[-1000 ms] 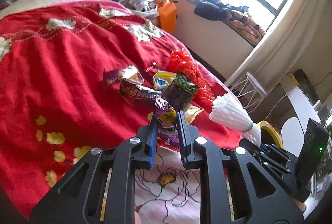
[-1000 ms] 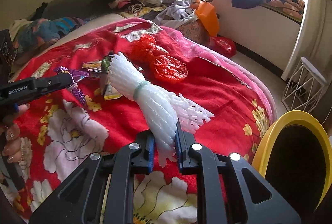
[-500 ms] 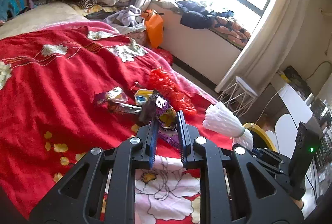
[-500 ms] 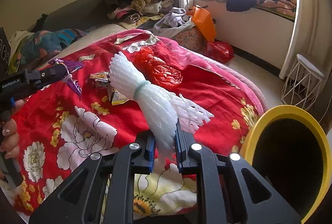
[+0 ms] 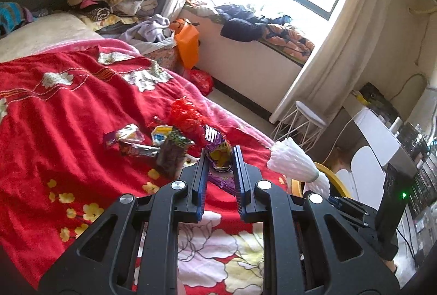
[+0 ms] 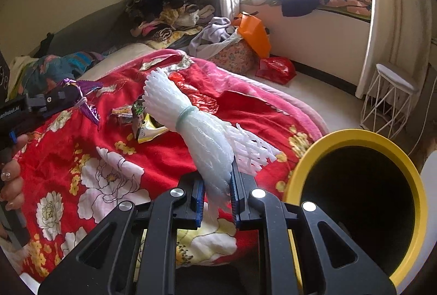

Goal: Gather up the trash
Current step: 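Carry the wrapper and foam bundle toward the yellow-rimmed bin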

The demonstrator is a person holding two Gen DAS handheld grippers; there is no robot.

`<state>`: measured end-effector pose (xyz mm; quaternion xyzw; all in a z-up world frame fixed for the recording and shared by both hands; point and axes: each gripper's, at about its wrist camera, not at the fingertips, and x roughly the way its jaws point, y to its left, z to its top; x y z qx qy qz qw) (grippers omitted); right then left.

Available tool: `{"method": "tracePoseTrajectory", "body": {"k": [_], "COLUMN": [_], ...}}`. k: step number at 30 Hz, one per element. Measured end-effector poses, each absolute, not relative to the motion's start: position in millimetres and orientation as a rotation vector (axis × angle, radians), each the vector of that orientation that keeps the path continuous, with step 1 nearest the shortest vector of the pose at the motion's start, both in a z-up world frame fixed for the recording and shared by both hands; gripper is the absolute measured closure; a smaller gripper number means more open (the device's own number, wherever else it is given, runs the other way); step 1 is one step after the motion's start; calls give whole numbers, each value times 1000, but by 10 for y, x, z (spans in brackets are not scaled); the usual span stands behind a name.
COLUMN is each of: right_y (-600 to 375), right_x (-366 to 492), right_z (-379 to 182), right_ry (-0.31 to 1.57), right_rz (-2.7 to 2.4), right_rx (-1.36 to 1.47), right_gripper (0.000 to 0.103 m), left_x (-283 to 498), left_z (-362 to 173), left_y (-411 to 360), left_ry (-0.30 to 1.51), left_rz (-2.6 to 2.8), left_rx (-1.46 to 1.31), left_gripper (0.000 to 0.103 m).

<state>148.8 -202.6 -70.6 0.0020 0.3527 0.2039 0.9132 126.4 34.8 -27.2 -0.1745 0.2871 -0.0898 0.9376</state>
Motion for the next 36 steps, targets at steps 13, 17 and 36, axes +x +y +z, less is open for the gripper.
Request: {"method": "tracePoseTrajectory", "body": {"k": [13,17,36], "right_y": [-2479,-2650,-3554], "right_x": [1435,1428,1316], "right_z": [-606,-589,-582], "right_ry": [708,708,722], "right_rz": [332,297,92], "right_rx": [72,100,232], "right_gripper": [88,88,88], "left_x": [1243,1253,1318], "left_z": [-203,-184,-32], "left_y": [15,-110,-1011], "left_ry": [577,577,575], "left_rz": [-260,-286,-441], "left_rx": [-324,-324,-249], "left_gripper": [90,90,90]}}
